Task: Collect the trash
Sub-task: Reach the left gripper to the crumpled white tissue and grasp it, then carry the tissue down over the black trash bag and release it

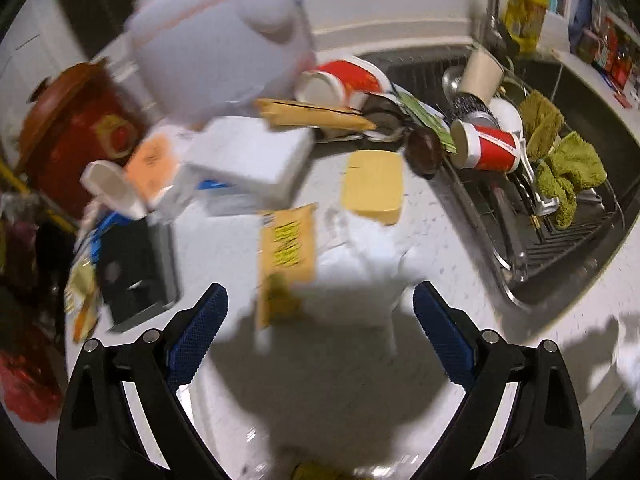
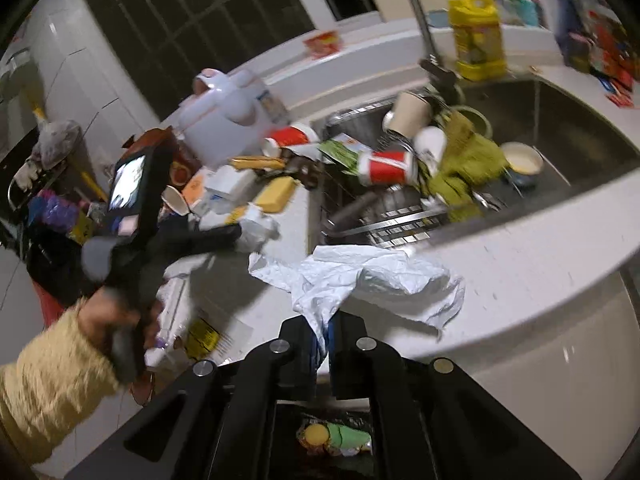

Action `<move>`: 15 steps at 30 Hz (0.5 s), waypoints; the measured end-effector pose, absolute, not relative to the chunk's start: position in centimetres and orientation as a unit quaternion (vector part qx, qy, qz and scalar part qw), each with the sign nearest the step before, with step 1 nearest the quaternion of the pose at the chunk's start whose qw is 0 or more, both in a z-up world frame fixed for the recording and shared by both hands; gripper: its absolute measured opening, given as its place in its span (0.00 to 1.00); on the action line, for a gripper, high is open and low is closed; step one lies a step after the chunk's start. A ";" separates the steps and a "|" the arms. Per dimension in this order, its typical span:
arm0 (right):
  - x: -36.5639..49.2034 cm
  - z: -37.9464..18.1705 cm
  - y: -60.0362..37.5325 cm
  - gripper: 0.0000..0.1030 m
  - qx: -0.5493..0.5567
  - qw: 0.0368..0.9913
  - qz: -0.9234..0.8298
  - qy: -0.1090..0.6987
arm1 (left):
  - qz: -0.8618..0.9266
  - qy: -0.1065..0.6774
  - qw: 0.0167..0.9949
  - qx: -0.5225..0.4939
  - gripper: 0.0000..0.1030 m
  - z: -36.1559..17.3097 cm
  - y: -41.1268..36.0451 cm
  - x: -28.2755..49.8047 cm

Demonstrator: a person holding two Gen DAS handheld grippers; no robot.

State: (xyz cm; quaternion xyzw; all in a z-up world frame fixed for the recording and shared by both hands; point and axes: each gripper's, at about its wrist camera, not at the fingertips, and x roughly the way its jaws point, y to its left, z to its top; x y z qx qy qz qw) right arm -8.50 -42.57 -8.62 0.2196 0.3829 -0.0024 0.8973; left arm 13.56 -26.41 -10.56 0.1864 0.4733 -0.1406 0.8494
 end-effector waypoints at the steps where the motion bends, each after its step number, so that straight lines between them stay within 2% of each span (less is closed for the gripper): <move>1: -8.8 -8.8 -42.8 0.05 0.222 0.897 -0.005 0.383 | -0.146 0.485 0.842 0.187 0.88 -11.2 -26.8 14.1; 2: -9.1 -9.0 -42.9 0.05 0.225 0.896 -0.006 0.384 | -0.152 0.493 0.837 0.184 0.80 -11.6 -26.8 14.3; 3: -9.2 -9.1 -43.0 0.05 0.227 0.895 -0.005 0.384 | -0.161 0.503 0.830 0.178 0.54 -12.2 -26.9 14.6; 5: -9.3 -9.3 -43.0 0.05 0.226 0.896 -0.006 0.384 | -0.180 0.529 0.815 0.156 0.20 -12.9 -26.5 14.9; 8: -9.3 -9.3 -42.9 0.05 0.227 0.896 -0.003 0.381 | -0.203 0.541 0.810 0.099 0.15 -12.6 -24.7 15.1; 15: -8.0 -8.3 -41.2 0.05 0.218 0.901 0.030 0.373 | -0.247 0.509 0.824 0.021 0.14 -8.1 -19.3 11.9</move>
